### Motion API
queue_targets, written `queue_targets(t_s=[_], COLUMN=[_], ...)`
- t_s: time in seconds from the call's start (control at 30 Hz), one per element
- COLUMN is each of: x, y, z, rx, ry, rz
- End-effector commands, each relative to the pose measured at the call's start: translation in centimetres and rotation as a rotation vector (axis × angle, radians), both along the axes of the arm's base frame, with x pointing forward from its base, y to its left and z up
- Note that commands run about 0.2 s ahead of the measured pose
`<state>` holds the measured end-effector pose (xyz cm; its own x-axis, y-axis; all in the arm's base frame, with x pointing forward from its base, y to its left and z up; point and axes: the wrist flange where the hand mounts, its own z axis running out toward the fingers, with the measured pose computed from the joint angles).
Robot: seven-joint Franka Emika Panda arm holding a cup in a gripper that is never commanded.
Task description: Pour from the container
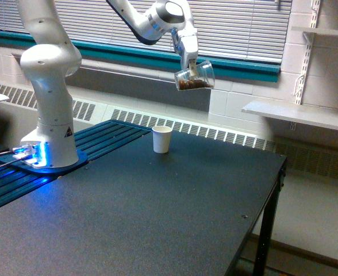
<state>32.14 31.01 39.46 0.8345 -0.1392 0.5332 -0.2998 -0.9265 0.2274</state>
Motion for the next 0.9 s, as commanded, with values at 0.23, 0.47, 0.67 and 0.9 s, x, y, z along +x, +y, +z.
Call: queue_targets(t_s=[0.23, 0.47, 0.67, 0.9], x=[-0.4, -1.1, -2.3, -4.1], y=[0.4, 1.7, 2.3, 2.1], z=[-2.2, -2.0, -2.4, -2.3], rx=[-0.055, -0.059, -0.04, -0.032], ry=[0.042, 0.035, 0.033, 0.02], rz=[0.138, 0.179, 0.168, 0.107])
